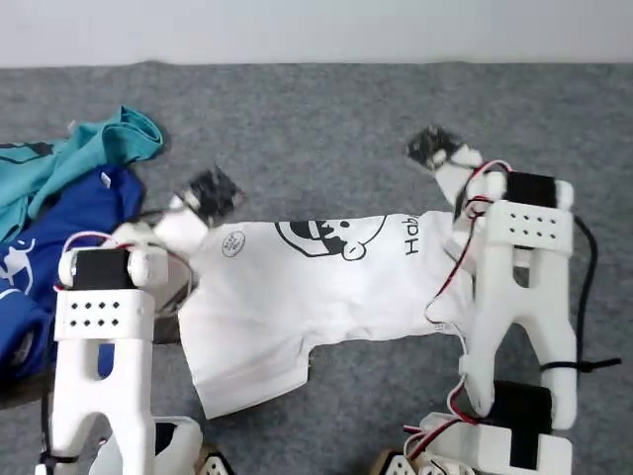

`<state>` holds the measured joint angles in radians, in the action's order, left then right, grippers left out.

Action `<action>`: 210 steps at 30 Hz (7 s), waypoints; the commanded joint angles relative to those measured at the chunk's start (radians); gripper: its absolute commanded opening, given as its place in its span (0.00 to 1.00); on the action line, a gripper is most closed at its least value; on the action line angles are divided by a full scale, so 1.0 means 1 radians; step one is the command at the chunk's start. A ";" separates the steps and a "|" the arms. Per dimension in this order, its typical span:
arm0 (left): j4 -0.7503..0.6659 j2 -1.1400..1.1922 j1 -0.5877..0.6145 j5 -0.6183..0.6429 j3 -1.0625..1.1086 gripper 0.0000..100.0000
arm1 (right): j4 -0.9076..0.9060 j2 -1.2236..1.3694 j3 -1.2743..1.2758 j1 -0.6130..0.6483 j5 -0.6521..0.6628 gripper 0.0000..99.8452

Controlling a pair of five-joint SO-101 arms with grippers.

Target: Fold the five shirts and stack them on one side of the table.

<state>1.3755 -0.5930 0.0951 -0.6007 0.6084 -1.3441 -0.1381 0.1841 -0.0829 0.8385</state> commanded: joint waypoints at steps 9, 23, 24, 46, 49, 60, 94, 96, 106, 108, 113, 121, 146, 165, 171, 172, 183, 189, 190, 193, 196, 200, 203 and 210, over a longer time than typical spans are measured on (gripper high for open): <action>-0.324 -0.011 -0.130 0.233 0.136 0.01 | 0.492 0.035 0.169 0.122 -0.164 0.01; -0.153 0.509 -0.157 0.262 -0.245 0.01 | 0.463 0.314 0.012 0.087 -0.321 0.01; -0.141 0.546 -0.158 0.265 -0.269 0.01 | 0.449 0.334 0.000 0.090 -0.322 0.01; -0.043 0.735 -0.089 0.324 -0.392 0.01 | 0.165 0.639 -0.417 -0.005 -0.400 0.01; -0.006 0.597 -0.141 0.324 -0.392 0.01 | 0.061 0.639 -0.480 0.018 -0.400 0.01; 0.058 0.316 -0.032 0.414 -0.387 0.01 | -0.208 0.638 -0.654 0.068 -0.399 0.01; -0.086 0.318 0.951 0.089 -0.110 0.01 | -0.176 0.015 0.086 1.021 -0.267 0.19; -0.086 0.318 0.951 0.089 -0.110 0.01 | -0.143 0.038 0.078 1.072 -0.299 0.21; -0.086 0.318 0.951 0.089 -0.110 0.01 | -0.016 0.199 0.078 1.208 -0.321 0.21; -0.086 0.318 0.951 0.089 -0.110 0.01 | 0.012 0.232 0.078 1.208 -0.321 0.21; -0.086 0.318 0.950 0.089 -0.110 0.01 | 0.076 0.323 0.078 1.211 -0.315 0.18; -0.086 0.318 0.951 0.089 -0.110 0.01 | 0.131 0.430 0.054 1.167 -0.313 0.04; -0.086 0.318 0.947 0.089 -0.108 0.01 | -0.124 0.383 -0.282 1.020 -0.273 0.01; -0.084 0.318 0.937 0.089 -0.108 0.01 | -0.199 0.380 -0.288 1.024 -0.229 0.01; -0.080 0.318 0.901 0.089 -0.108 0.01 | -0.182 0.384 -0.351 0.995 -0.226 0.01; -0.080 0.318 0.899 0.089 -0.108 0.01 | -0.160 0.384 -0.353 0.984 -0.224 0.01; -0.080 0.318 0.899 0.089 -0.108 0.01 | -0.062 0.507 -0.358 0.860 -0.226 0.05; -0.081 0.318 0.899 0.089 -0.108 0.01 | -0.030 0.524 -0.358 0.800 -0.229 0.18; -0.081 0.318 0.899 0.089 -0.108 0.01 | -0.013 0.524 -0.358 0.786 -0.227 0.19; -0.081 0.318 0.899 0.089 -0.108 0.01 | 0.044 0.530 -0.358 0.746 -0.222 0.19; -0.083 0.318 0.899 0.089 -0.108 0.01 | 0.077 0.530 -0.358 0.722 -0.222 0.19; -0.084 0.318 0.899 0.089 -0.108 0.01 | 0.022 0.521 -0.407 0.730 -0.227 0.19; -0.084 0.318 0.899 0.089 -0.108 0.01 | -0.113 0.524 -0.522 0.768 -0.227 0.16; -0.084 0.318 0.899 0.089 -0.108 0.01 | -0.361 0.532 -0.664 0.869 -0.229 0.02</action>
<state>1.3080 -0.2371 1.0004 -0.5025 0.4979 -1.6264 0.4020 -0.4158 0.7518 0.6084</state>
